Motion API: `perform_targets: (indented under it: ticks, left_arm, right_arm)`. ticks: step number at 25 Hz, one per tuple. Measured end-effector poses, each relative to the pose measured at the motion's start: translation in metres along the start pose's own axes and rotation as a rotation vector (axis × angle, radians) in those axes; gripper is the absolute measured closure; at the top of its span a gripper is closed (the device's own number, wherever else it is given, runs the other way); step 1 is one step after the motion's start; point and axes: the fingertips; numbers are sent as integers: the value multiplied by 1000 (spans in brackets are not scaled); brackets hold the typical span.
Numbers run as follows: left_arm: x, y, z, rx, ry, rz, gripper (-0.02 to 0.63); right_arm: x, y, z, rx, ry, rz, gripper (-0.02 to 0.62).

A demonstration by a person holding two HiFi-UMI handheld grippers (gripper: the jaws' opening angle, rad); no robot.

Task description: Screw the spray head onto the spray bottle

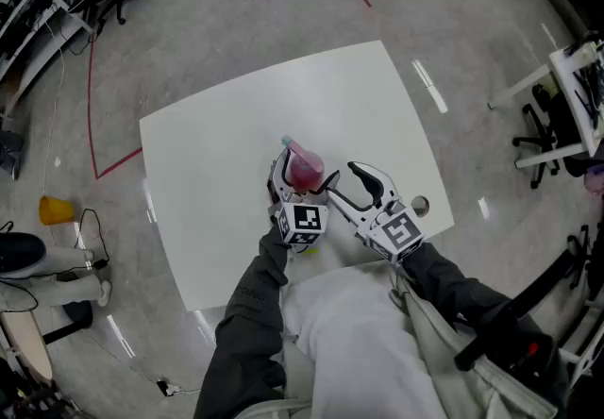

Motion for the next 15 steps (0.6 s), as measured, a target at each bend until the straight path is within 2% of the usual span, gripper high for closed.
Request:
perform_targets:
  ticks: [4, 6, 8, 12, 15]
  left_arm:
    - [5, 12, 11, 126, 93, 44, 86]
    - [5, 15, 10, 164, 154, 73, 119]
    - [7, 14, 3, 142, 167, 78, 126]
    - [21, -9, -8, 74, 78, 35, 133]
    - [43, -40, -17, 32, 105, -6, 135]
  right_arm:
    - [22, 30, 8, 60, -124, 34, 342]
    - [30, 46, 9, 99, -152, 42, 342]
    - [38, 55, 13, 149, -184, 51, 342]
    - [52, 53, 25, 221, -250, 65, 343]
    - [59, 37, 39, 272, -272, 66, 344]
Point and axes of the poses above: the fingertips, and each gripper's own axes: y forward along the fingers, z to its left, x out of its top, and after that the axes turned 12 degrees about z, right-handed
